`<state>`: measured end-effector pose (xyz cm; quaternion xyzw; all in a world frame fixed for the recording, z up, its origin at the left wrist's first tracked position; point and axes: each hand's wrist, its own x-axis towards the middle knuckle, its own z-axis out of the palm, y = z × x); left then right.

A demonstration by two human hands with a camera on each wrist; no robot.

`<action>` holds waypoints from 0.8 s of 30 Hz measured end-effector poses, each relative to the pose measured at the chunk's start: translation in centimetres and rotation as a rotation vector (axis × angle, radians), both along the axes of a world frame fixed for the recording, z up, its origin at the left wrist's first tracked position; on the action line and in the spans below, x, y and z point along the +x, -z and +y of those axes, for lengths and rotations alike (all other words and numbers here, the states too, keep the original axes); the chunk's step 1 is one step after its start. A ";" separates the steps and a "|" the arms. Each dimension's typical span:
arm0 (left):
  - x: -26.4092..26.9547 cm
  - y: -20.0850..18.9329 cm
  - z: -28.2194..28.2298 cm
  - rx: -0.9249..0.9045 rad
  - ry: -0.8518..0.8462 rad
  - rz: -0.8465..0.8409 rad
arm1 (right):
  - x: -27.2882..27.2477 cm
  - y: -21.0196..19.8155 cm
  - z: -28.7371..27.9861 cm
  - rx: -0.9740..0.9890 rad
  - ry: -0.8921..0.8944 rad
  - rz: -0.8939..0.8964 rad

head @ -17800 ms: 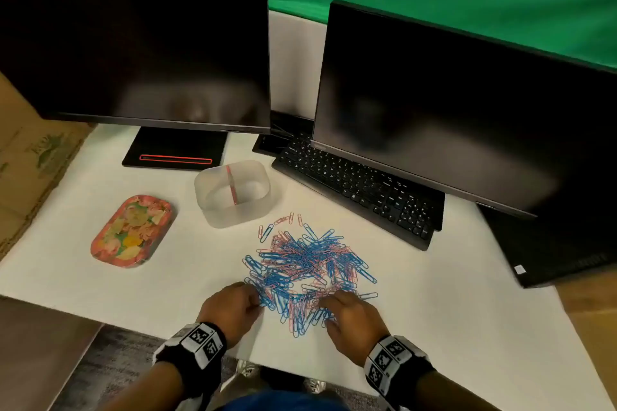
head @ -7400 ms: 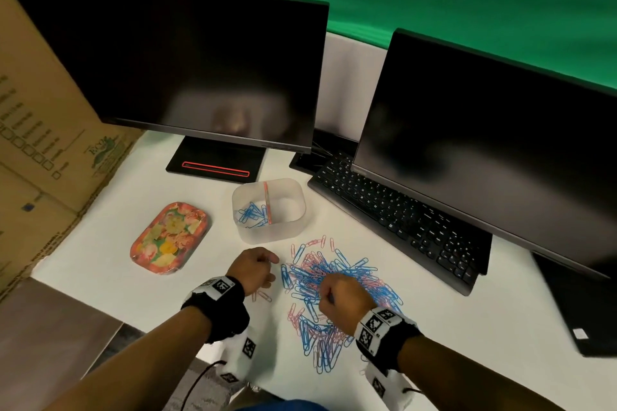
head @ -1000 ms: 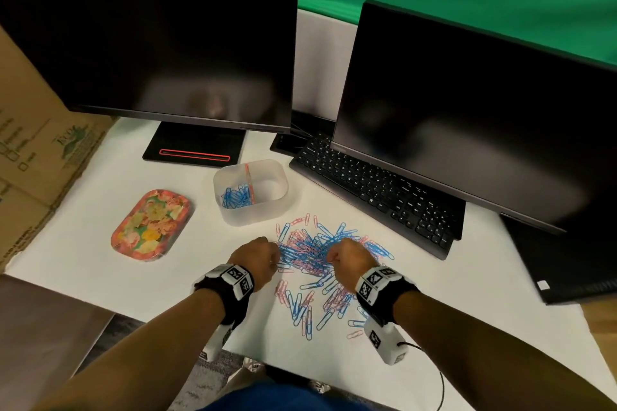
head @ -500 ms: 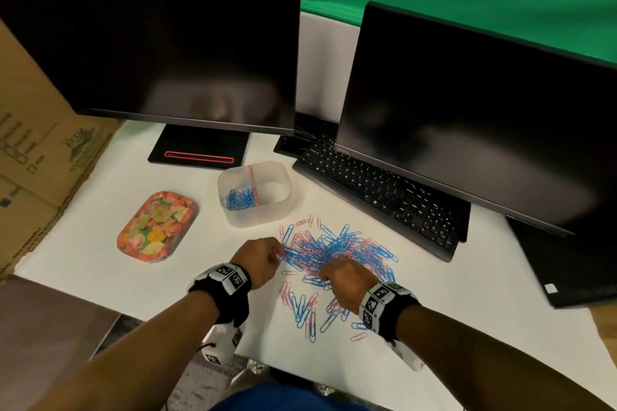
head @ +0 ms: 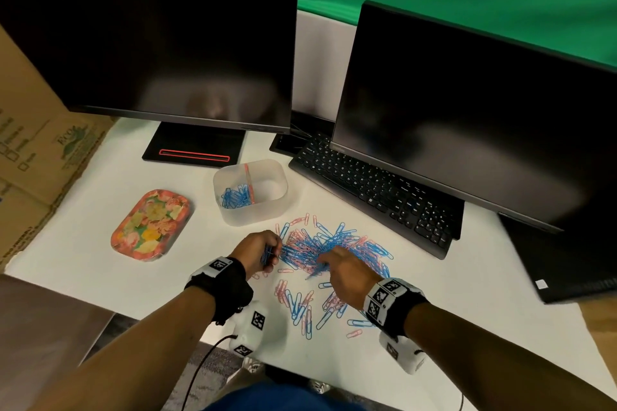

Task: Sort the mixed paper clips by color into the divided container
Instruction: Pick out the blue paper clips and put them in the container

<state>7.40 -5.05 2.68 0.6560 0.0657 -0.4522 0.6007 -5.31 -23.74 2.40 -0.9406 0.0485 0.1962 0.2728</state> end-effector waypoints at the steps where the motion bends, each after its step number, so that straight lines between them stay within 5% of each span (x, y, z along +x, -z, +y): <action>1: 0.0 0.0 -0.2 -0.009 -0.016 0.017 | 0.1 -0.1 -0.1 0.047 0.049 -0.021; 9: 0.2 -1.4 -1.0 -0.154 -0.129 0.167 | 3.1 -1.7 1.4 0.511 0.481 -0.048; 17: 4.1 -5.6 0.4 -0.081 -0.288 -0.060 | 11.9 -6.6 5.7 0.884 0.595 0.034; 24: 9.5 -8.0 1.8 0.105 -0.382 -0.156 | 19.2 -7.9 8.7 0.707 0.520 0.123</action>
